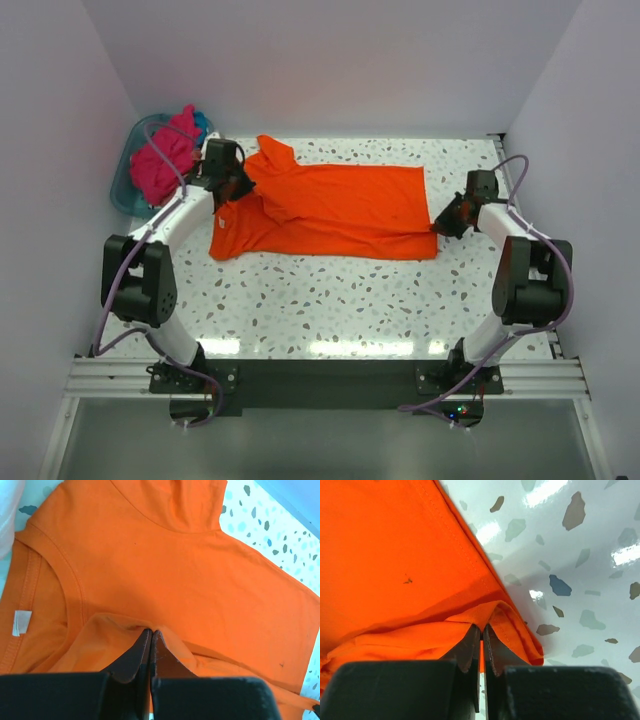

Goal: Fold and stack the t-shirts
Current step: Fold the tshirt

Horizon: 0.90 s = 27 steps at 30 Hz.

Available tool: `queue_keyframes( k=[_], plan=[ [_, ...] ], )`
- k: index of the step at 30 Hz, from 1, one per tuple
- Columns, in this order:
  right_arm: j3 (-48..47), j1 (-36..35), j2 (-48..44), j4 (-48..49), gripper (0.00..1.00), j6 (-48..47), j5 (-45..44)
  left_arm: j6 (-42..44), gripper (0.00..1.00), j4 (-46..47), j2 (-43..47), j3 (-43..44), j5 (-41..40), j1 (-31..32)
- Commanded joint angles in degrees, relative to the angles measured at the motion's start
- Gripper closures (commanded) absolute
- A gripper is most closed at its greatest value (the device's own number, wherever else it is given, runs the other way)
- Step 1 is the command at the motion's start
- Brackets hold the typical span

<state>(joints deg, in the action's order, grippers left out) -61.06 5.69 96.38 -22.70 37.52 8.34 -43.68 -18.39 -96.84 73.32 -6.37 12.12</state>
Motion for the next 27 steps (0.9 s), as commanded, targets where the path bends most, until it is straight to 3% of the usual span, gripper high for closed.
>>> queue_keyframes(
  k=[1,16,27],
  plan=[
    [-1.08,0.81,1.18,3.01,1.00,0.45,2.20,1.67,1.00,3.10,-1.07,2.70,1.45,-1.57],
    [-10.03,0.81,8.91,2.66,1.00,-0.77,3.97,2.29,1.00,4.33,-10.38,8.51,5.05,-5.17],
    [-11.11,0.81,10.59,2.48,1.00,-2.18,5.02,0.79,1.00,7.67,-5.21,1.92,6.11,-7.19]
  ],
)
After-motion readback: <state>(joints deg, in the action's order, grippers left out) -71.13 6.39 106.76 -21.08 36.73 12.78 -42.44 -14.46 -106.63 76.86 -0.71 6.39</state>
